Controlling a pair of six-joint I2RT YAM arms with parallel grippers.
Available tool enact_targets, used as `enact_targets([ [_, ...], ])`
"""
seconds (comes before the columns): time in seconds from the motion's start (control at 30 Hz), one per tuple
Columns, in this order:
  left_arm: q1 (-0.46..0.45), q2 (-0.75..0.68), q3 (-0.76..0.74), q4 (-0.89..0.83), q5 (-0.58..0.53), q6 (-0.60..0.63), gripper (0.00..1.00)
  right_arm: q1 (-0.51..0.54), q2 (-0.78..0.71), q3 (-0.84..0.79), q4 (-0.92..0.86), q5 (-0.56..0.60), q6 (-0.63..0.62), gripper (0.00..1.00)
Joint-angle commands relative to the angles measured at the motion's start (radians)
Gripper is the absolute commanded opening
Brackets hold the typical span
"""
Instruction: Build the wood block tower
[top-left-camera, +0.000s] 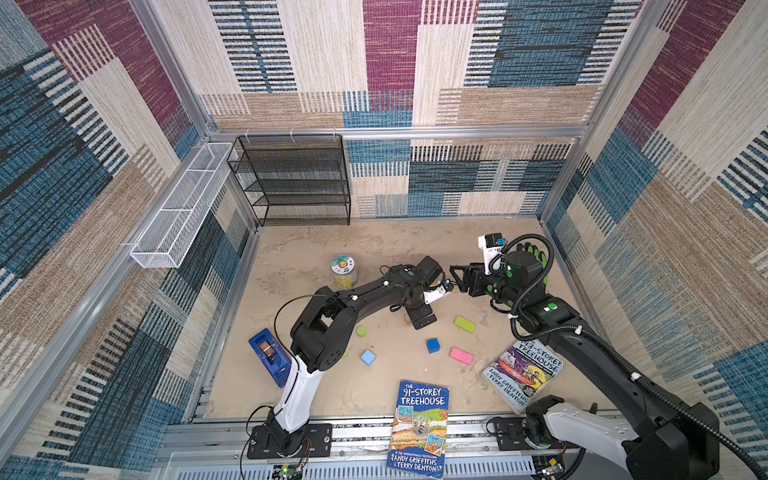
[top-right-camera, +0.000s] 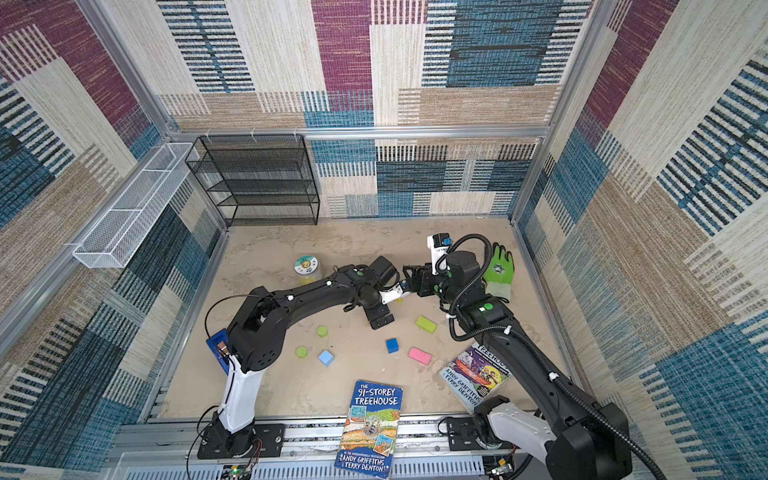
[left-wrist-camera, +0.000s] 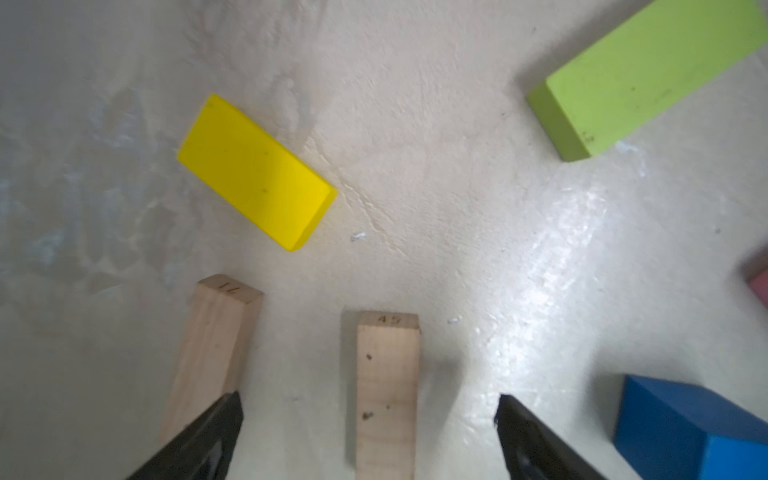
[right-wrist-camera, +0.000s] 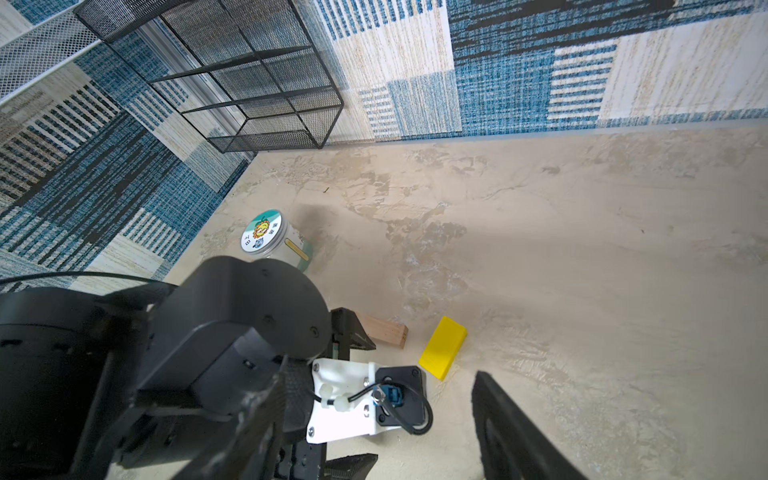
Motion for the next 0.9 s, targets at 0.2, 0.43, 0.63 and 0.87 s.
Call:
enact_targets([
  [0.2,-0.001,-0.154,-0.04,-0.036,0.007,0.0,0.99,0.0,-0.025,0.039,-0.007,0.004,-0.009,0.72],
  [0.43,0.002,-0.344,-0.199,-0.019,-0.034,-0.028,0.96,0.0,-0.025,0.022,-0.043,0.004,0.006,0.66],
  [0.63,0.025,-0.518,-0.371,0.068,-0.079,-0.132,0.87,0.0,0.041,-0.014,-0.065,-0.069,0.031,0.44],
  [0.87,0.104,-0.679,-0.511,0.163,0.008,-0.364,0.8,0.026,0.118,-0.054,-0.066,-0.118,0.063,0.33],
])
